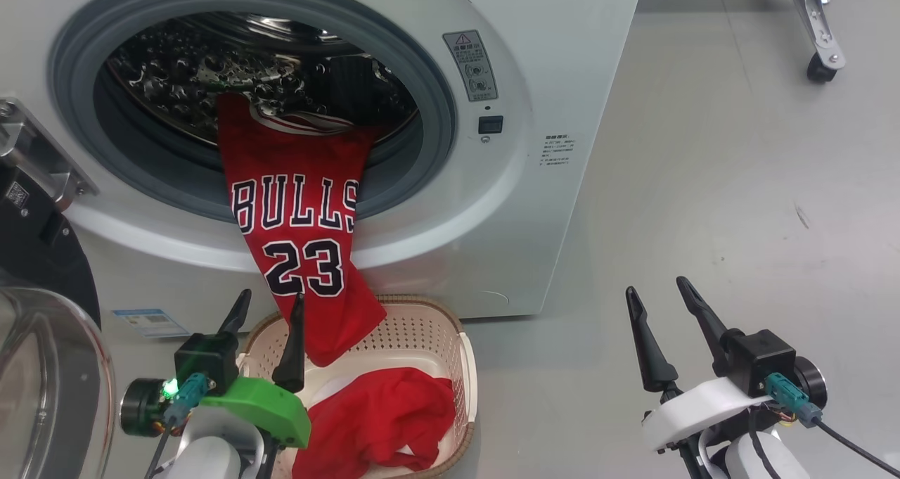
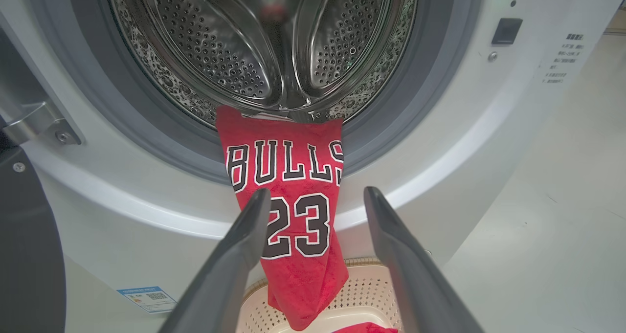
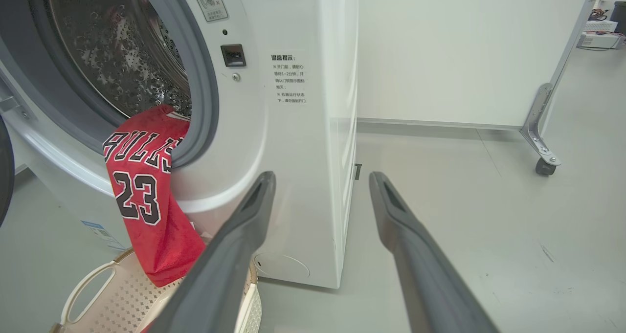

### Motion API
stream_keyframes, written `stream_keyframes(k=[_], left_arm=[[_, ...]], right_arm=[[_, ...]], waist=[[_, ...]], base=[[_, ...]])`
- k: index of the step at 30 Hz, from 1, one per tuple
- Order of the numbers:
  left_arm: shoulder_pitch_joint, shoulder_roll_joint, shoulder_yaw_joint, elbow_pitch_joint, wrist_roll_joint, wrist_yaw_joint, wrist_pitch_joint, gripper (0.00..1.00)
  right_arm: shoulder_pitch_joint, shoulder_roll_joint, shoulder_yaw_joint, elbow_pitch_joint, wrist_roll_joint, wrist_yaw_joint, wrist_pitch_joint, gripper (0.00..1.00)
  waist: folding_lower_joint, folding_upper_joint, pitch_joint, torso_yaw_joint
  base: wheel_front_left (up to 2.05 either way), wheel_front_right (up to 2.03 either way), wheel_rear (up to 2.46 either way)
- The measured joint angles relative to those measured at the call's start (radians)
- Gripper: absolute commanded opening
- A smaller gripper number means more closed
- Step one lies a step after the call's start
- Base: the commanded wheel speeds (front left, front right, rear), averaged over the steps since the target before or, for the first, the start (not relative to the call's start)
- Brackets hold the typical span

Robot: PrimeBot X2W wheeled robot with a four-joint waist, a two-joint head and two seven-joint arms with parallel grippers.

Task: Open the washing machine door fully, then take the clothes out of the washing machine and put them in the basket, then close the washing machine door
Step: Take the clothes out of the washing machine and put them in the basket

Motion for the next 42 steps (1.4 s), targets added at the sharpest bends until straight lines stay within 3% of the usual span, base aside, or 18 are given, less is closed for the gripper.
stream_keyframes(k=[14,42], left_arm=[[0.112,0.030,-0.001,-0.121,0.001,0.024,0.020,1.00],[0.200,0.051,0.000,-0.316,0.001,0.059,0.117,1.00]], right_arm=[[0.053,0.008,0.014,-0.005,0.007,-0.008,0.000,1.00],[0.063,0.009,0.023,-0.045,0.007,-0.016,0.000,1.00]], waist=[[0.0000,0.0000,-0.070,0.004],[0.0000,0.0000,-0.040,-0.015]], base=[[0.00,0.00,0.00],[0.00,0.00,0.00]])
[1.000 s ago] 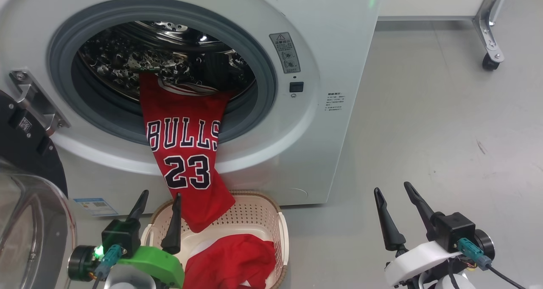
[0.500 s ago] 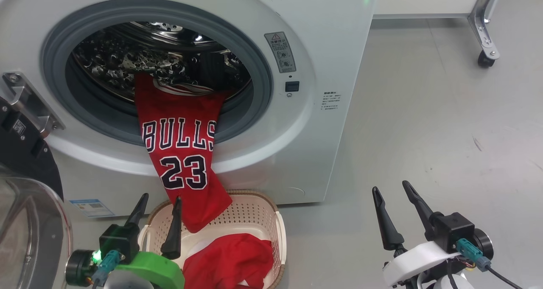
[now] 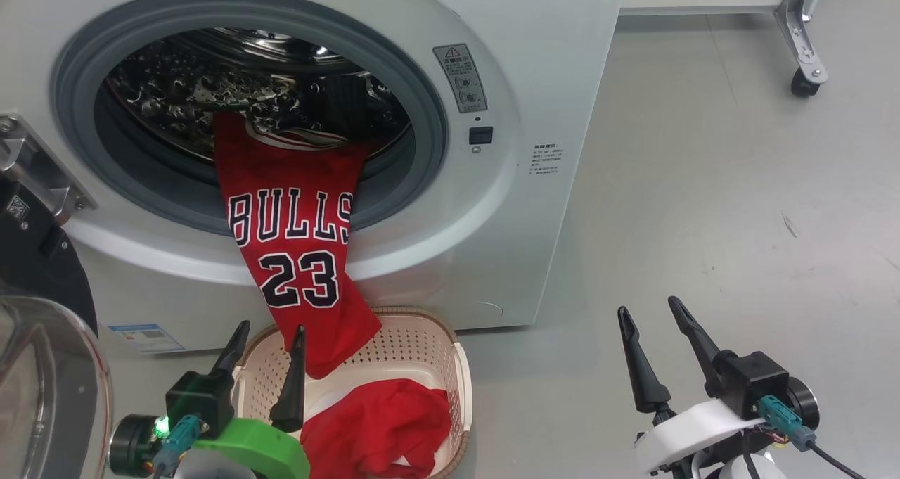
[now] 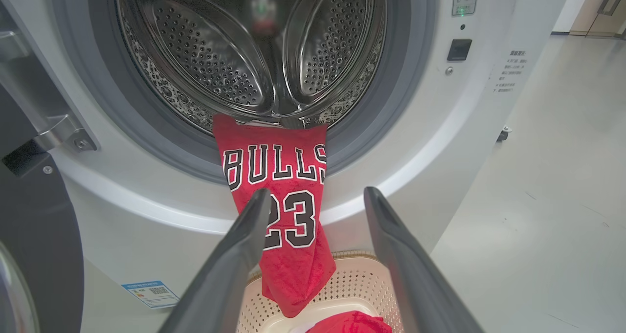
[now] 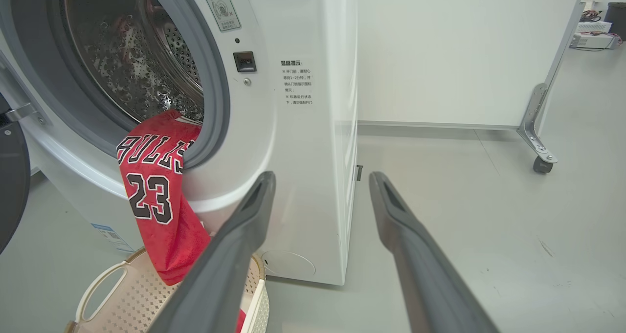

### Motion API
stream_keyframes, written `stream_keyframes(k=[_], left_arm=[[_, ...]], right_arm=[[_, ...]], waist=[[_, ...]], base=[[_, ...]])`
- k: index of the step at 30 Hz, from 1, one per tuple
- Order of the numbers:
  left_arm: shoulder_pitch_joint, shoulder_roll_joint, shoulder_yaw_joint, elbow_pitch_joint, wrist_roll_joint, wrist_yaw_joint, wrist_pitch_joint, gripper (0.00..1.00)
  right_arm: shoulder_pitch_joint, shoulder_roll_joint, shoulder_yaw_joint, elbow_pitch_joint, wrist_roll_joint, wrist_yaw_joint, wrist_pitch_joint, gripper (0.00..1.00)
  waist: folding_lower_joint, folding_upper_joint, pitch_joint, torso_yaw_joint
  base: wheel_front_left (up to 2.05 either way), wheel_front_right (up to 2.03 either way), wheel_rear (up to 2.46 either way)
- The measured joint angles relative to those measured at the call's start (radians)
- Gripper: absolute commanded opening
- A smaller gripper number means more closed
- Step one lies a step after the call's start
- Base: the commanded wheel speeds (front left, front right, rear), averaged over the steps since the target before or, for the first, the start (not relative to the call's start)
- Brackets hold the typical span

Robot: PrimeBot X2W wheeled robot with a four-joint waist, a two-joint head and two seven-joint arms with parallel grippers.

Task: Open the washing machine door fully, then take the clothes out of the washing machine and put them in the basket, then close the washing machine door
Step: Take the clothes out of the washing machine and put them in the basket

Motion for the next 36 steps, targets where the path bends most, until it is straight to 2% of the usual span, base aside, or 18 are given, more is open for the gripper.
stream_keyframes(k=[9,16,28,36], left_arm=[[0.001,-0.003,-0.005,-0.013,-0.003,0.000,0.048,1.00],[-0.014,-0.019,-0.005,0.040,-0.022,0.001,0.082,1.00],[-0.229,-0.045,-0.005,0.185,-0.039,-0.001,0.150,1.00],[-0.349,-0.047,0.025,0.313,-0.049,-0.001,0.194,1.00]], right_arm=[[-0.002,-0.001,0.006,-0.030,0.000,0.000,0.002,1.00],[-0.030,-0.008,0.014,-0.061,-0.001,0.002,0.007,1.00],[-0.121,-0.017,0.027,-0.098,-0.003,0.027,0.014,1.00],[-0.166,-0.012,0.041,-0.093,-0.003,0.043,0.014,1.00]], waist=[[0.0000,0.0000,0.038,-0.003],[0.0000,0.0000,0.098,-0.009],[0.0000,0.0000,0.235,-0.032],[0.0000,0.0000,0.308,-0.078]], base=[[0.00,0.00,0.00],[0.00,0.00,0.00],[0.00,0.00,0.00],[0.00,0.00,0.00]])
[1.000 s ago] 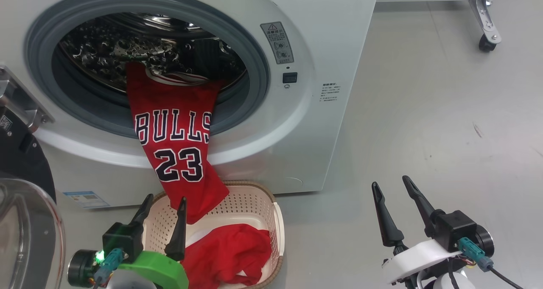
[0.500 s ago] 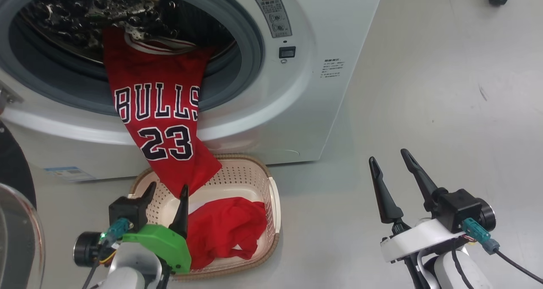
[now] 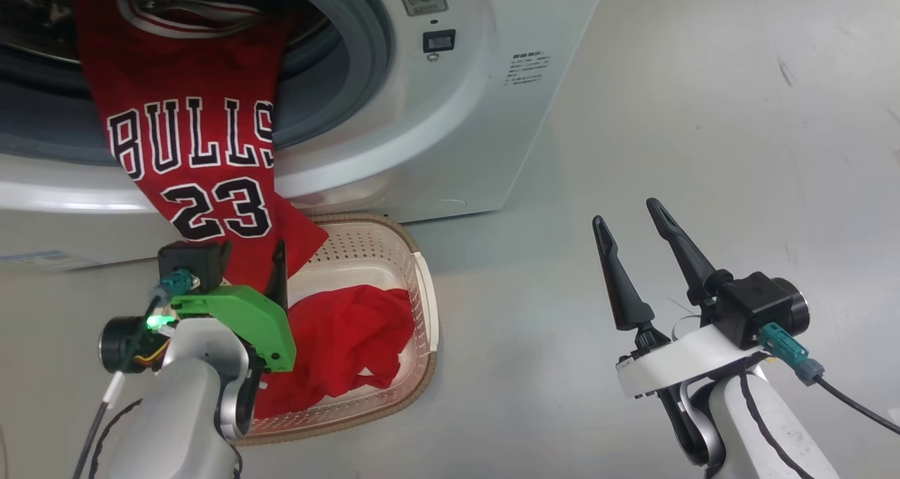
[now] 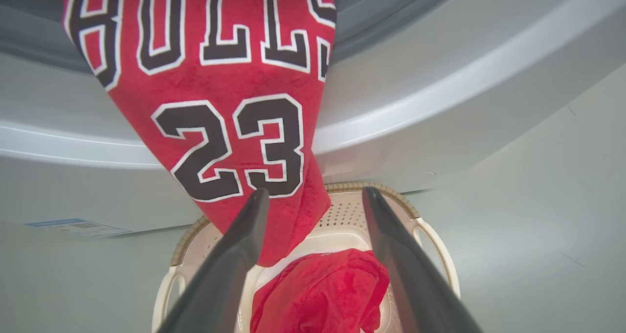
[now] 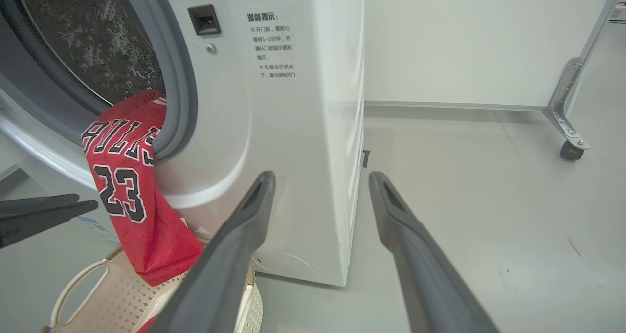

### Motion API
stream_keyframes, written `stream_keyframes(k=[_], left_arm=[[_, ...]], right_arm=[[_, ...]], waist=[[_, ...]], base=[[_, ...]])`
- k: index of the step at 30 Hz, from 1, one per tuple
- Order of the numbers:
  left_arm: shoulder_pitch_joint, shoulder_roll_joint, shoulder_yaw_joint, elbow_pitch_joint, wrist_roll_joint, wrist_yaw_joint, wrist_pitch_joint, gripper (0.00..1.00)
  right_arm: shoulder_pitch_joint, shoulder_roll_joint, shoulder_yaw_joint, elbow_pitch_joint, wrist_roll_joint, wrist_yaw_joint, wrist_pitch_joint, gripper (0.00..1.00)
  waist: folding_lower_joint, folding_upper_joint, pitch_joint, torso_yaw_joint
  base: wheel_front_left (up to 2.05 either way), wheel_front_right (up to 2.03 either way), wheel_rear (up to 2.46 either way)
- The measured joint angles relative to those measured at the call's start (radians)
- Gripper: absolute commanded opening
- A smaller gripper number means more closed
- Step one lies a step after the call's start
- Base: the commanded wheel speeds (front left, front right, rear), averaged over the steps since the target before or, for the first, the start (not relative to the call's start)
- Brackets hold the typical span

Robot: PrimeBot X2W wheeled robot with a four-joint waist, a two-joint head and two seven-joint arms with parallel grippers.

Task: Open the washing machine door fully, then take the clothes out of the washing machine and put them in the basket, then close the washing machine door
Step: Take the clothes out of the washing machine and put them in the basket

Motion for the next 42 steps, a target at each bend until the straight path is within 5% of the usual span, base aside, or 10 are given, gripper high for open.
stream_keyframes(k=[14,28,30,31,34,42], left_arm=[[-0.200,0.020,0.065,0.174,-0.041,0.002,0.063,1.00],[-0.294,0.020,0.119,0.303,-0.045,0.018,0.040,1.00],[-0.300,0.019,0.125,0.319,-0.046,0.018,0.033,0.84],[-0.303,0.018,0.127,0.325,-0.046,0.018,0.028,0.52],[-0.316,0.017,0.131,0.342,-0.047,0.021,0.014,0.00],[-0.332,0.009,0.131,0.388,-0.047,0.021,-0.016,0.00]], right_arm=[[-0.042,0.010,0.001,0.028,0.003,0.009,-0.004,1.00],[-0.060,0.013,0.000,0.055,0.004,0.010,-0.012,1.00],[-0.062,0.013,0.001,0.057,0.004,0.010,-0.012,1.00],[-0.062,0.014,0.001,0.058,0.004,0.010,-0.012,1.00],[-0.068,0.016,0.002,0.063,0.005,0.010,-0.012,1.00],[-0.076,0.017,0.002,0.074,0.013,0.010,-0.012,1.00]], waist=[[0.0000,0.0000,0.084,-0.088],[0.0000,0.0000,0.092,-0.099],[0.0000,0.0000,0.092,-0.098],[0.0000,0.0000,0.092,-0.098],[0.0000,0.0000,0.093,-0.098],[0.0000,0.0000,0.093,-0.097]], base=[[0.00,0.00,0.00],[0.00,0.00,0.00],[0.00,0.00,0.00],[0.00,0.00,0.00],[0.00,0.00,0.00],[0.00,0.00,0.00]])
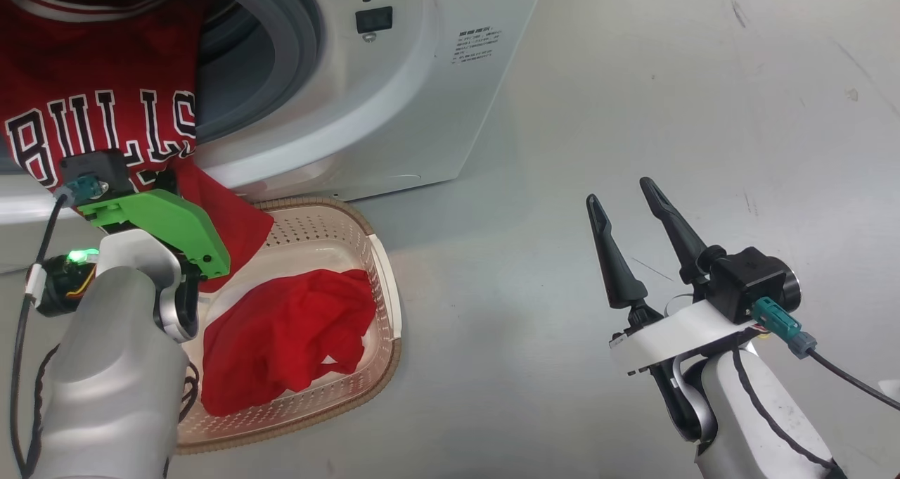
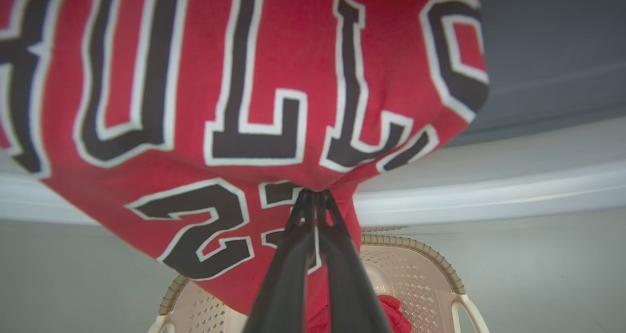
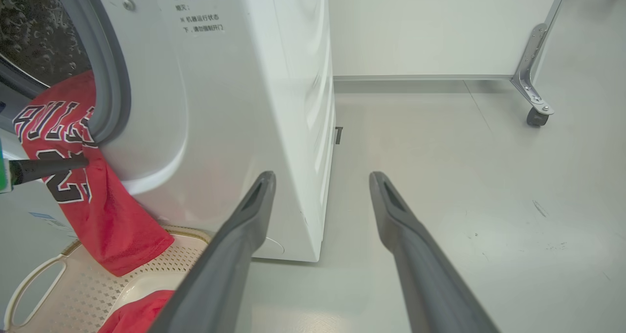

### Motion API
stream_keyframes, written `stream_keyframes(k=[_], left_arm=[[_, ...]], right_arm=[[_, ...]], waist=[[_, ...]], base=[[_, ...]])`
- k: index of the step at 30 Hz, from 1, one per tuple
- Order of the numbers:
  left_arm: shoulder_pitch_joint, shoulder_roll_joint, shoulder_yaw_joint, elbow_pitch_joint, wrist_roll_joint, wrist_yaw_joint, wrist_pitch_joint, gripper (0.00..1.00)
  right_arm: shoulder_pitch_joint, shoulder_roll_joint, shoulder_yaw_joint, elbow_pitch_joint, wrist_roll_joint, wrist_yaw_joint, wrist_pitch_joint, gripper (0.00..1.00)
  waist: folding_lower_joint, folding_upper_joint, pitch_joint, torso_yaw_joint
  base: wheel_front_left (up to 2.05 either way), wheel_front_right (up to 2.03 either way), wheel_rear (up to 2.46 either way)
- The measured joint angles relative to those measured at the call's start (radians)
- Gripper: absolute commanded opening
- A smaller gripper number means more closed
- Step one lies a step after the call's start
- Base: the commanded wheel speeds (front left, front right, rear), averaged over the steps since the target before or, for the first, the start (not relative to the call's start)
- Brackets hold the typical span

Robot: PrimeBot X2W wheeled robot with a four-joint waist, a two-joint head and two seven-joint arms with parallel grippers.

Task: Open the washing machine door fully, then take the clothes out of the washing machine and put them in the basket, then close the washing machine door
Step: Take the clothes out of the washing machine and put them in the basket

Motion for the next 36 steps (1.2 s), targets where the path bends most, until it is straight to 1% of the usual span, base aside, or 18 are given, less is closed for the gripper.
stream_keyframes(k=[6,10,11,12,14,17,22,28,36], left_arm=[[0.001,-0.011,-0.001,0.012,-0.002,-0.002,-0.052,0.00],[0.009,-0.026,-0.018,0.012,-0.002,-0.019,-0.085,0.00],[0.023,-0.034,-0.023,0.006,-0.001,-0.024,-0.116,0.00],[0.023,-0.034,-0.023,0.006,-0.001,-0.024,-0.116,0.00],[0.053,-0.042,-0.038,-0.005,-0.001,-0.042,-0.162,0.00],[0.080,-0.049,-0.056,-0.018,0.005,-0.056,-0.206,0.00],[0.130,-0.051,-0.064,-0.041,0.008,-0.064,-0.272,0.00],[0.183,-0.053,-0.088,-0.079,0.019,-0.075,-0.283,0.00],[0.238,-0.053,-0.112,-0.172,0.035,-0.083,-0.295,0.00]], right_arm=[[-0.001,0.001,-0.004,0.007,0.000,0.001,-0.001,1.00],[-0.001,-0.001,-0.016,0.010,0.000,0.001,-0.001,1.00],[0.000,-0.002,-0.020,0.011,0.000,0.001,-0.001,1.00],[0.000,-0.002,-0.020,0.011,0.000,0.001,-0.001,1.00],[0.000,-0.010,-0.026,0.012,0.000,0.000,-0.002,1.00],[0.000,-0.022,-0.034,0.014,0.000,-0.001,-0.008,1.00],[0.002,-0.031,-0.037,0.019,-0.002,-0.001,-0.008,1.00],[0.017,-0.041,-0.044,0.027,-0.003,-0.001,-0.008,1.00],[0.046,-0.043,-0.041,0.038,-0.003,-0.001,-0.008,1.00]], waist=[[0.0000,-0.0001,-0.005,0.006],[0.0000,0.0000,-0.009,0.017],[0.0000,0.0000,-0.013,0.026],[0.0000,0.0000,-0.013,0.026],[0.0000,0.0000,-0.020,0.043],[0.0000,0.0000,-0.029,0.063],[-0.0001,0.0000,-0.049,0.098],[0.0000,0.0000,-0.087,0.137],[0.0000,0.0000,-0.148,0.184]], base=[[0.00,0.00,0.00],[0.00,0.00,0.00],[0.00,0.00,0.00],[0.00,0.00,0.00],[0.00,0.00,0.00],[0.00,0.00,0.00],[0.00,0.00,0.00],[0.00,0.00,0.00],[0.00,0.00,0.00]])
